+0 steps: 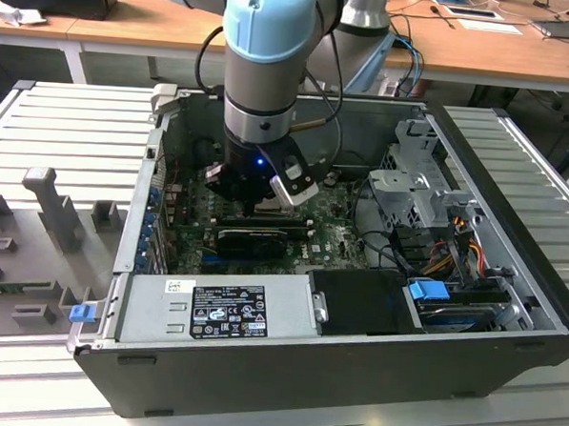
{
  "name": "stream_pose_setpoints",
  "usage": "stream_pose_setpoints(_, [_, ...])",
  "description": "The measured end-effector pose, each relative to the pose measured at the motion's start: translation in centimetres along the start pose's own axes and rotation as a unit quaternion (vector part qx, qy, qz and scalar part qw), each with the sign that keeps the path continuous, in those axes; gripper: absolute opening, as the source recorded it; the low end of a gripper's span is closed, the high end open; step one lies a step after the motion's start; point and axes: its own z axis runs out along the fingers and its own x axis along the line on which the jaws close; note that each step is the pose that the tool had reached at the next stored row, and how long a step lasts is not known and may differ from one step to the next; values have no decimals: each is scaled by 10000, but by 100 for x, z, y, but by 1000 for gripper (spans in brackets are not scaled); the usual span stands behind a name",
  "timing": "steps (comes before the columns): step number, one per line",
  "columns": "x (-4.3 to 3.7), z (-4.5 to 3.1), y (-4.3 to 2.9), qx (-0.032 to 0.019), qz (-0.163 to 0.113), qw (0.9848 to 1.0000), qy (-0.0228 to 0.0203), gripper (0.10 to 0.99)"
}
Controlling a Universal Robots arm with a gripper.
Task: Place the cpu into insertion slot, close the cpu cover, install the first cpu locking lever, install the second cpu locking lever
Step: 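Install the second cpu locking lever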
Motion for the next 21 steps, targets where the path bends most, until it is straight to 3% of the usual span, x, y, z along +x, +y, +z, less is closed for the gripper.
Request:
stream_pose_setpoints(2, [37, 26, 0, -30, -3, 10000, -4, 106])
stream_pose_setpoints(9, [43, 103, -14, -154, -5, 9999, -19, 106])
stream_pose_setpoints(14, [56, 134, -33, -214, -8, 9998, -36, 106])
stream_pose_setpoints(19, [64, 179, -46, -412, -13, 9991, -71, 106])
stream_pose_setpoints(21, [71, 202, -47, -432, -14, 9990, -75, 106])
